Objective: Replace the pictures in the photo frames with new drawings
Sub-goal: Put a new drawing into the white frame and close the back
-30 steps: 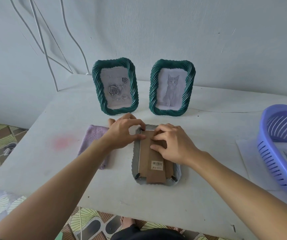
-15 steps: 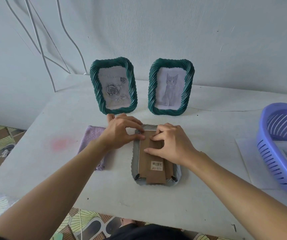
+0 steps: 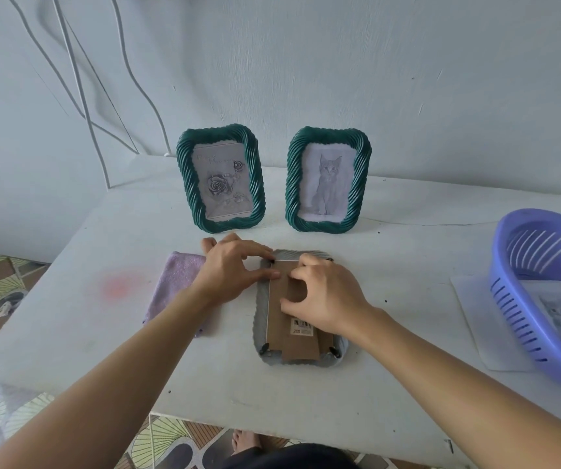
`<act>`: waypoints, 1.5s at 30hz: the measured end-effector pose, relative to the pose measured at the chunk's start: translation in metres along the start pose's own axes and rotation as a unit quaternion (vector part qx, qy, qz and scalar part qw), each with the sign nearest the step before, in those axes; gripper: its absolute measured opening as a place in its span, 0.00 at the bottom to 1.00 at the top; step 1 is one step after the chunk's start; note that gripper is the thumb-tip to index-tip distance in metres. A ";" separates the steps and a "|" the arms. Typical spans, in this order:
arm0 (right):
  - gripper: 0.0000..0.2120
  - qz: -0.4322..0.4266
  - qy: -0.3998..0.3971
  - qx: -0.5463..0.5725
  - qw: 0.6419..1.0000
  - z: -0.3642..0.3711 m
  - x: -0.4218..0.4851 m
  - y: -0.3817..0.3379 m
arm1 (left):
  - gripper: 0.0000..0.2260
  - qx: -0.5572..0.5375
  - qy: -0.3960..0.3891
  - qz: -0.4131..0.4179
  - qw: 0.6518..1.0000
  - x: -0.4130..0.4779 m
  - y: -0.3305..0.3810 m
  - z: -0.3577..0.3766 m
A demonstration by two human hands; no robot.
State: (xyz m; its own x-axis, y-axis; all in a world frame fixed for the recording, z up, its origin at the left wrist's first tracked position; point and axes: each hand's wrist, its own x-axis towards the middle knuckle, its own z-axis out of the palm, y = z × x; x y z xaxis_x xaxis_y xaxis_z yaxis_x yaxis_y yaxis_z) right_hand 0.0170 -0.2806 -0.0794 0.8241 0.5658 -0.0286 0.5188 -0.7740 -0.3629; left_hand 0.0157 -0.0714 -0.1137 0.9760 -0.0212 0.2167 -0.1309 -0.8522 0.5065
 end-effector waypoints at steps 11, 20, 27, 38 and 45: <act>0.15 -0.005 0.021 -0.001 1.000 0.001 0.001 0.000 | 0.21 0.080 -0.047 -0.130 0.987 -0.021 0.031 -0.012; 0.20 -0.004 0.040 0.005 0.999 0.010 -0.010 0.001 | 0.29 -0.129 -0.070 -0.269 0.952 -0.038 0.042 -0.011; 0.31 0.039 0.090 0.160 0.982 -0.009 -0.019 -0.005 | 0.21 -0.345 0.011 -0.250 0.905 -0.050 0.070 -0.030; 0.18 0.140 0.084 0.301 0.939 -0.069 -0.017 0.001 | 0.20 -0.408 -0.024 -0.147 0.901 -0.038 0.114 -0.040; 0.04 0.125 0.157 0.293 0.935 -0.074 -0.024 0.009 | 0.12 -0.364 -0.057 -0.204 0.907 -0.028 0.099 -0.021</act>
State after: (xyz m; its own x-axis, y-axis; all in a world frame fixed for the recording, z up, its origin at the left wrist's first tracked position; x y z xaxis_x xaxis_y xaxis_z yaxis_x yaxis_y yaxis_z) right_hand 0.0186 -0.3221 -0.0127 0.9768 0.2050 0.0614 0.1635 -0.5300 -0.8321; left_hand -0.0282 -0.1438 -0.0520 0.9753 0.1297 -0.1790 0.2053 -0.2317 0.9509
